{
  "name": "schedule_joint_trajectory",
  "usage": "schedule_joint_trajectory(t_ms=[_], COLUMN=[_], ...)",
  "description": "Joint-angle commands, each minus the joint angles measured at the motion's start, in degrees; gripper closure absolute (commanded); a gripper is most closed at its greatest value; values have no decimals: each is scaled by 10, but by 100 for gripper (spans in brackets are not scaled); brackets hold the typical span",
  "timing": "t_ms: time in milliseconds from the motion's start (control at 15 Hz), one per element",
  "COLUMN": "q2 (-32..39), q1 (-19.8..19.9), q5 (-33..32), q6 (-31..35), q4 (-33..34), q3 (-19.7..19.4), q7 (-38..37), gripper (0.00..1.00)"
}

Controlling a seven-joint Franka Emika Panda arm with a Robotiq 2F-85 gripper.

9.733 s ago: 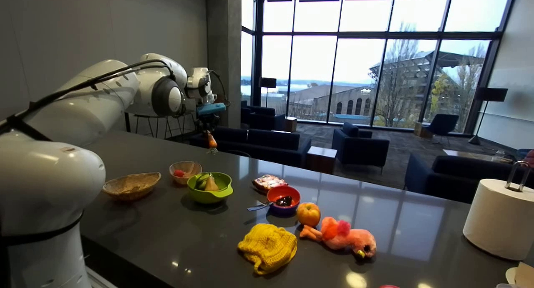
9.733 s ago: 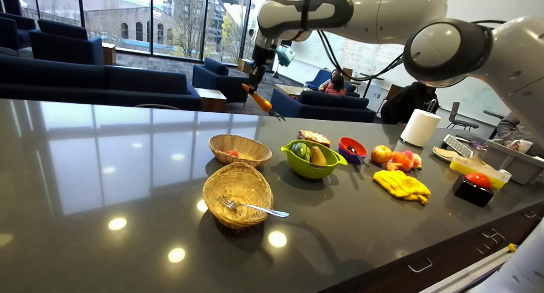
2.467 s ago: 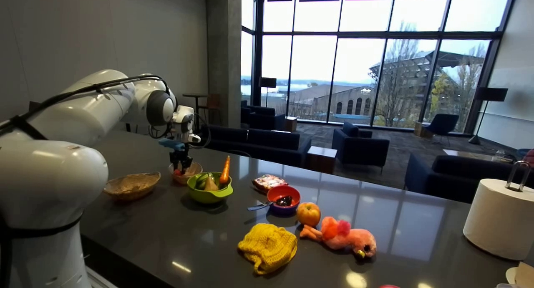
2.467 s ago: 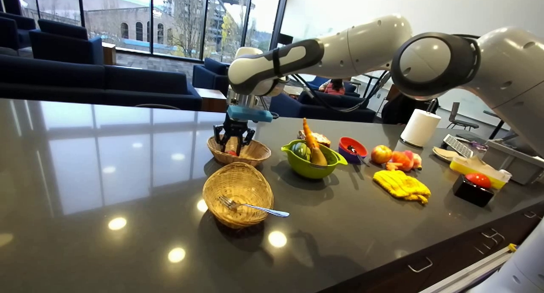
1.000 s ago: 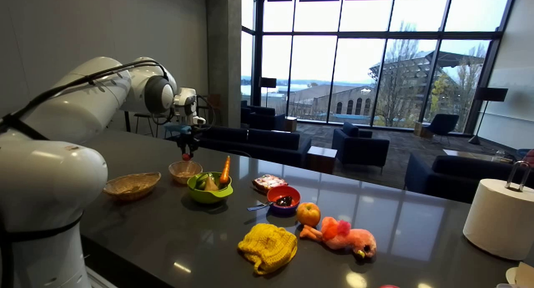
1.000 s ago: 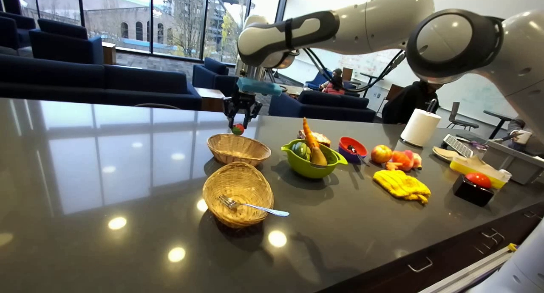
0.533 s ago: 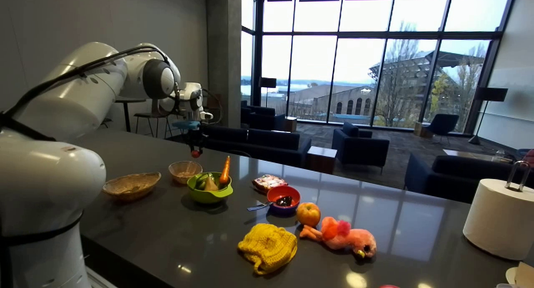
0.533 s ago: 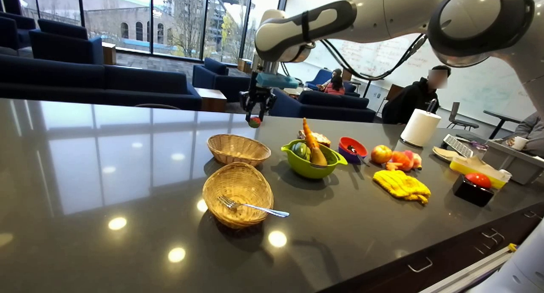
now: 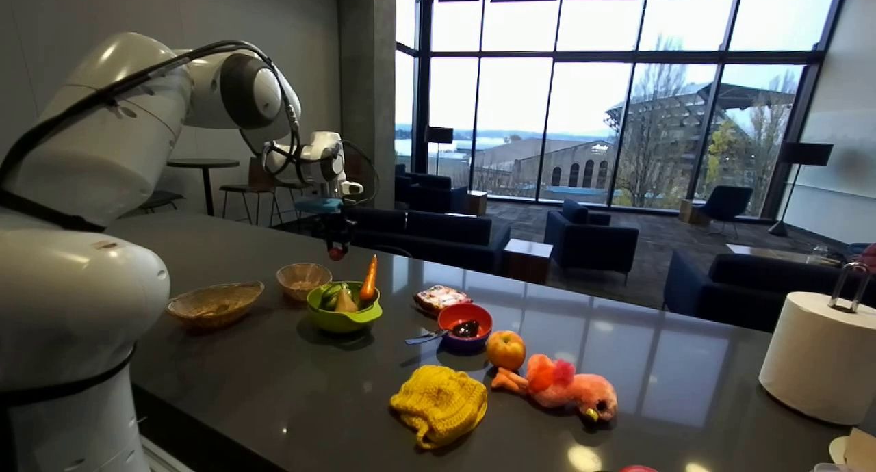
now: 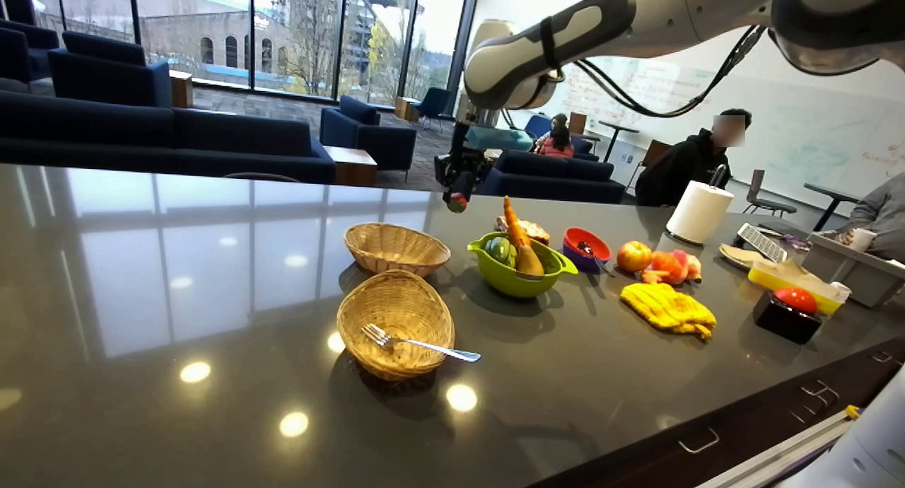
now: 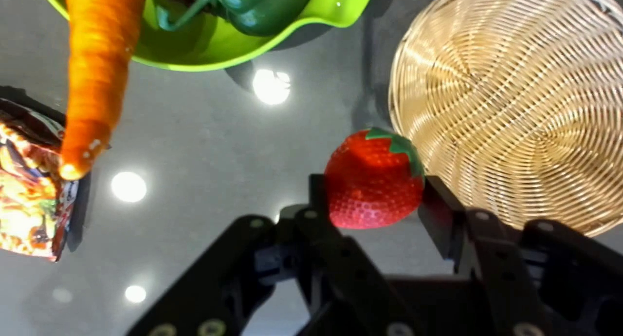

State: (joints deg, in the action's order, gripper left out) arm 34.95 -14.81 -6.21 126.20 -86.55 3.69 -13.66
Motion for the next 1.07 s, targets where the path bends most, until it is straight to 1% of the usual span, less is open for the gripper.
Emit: schedule_joint_trajectory(t_ms=[0, 333, 600, 1000], q2=[-71, -114, -142, -170], q1=[12, 30, 45, 62], q5=[-7, -1, 1, 3], q6=[47, 97, 123, 137], q4=[-110, -192, -246, -295], q3=[-7, -9, -11, -11], q7=[13, 23, 32, 51], gripper=[74, 74, 74, 74])
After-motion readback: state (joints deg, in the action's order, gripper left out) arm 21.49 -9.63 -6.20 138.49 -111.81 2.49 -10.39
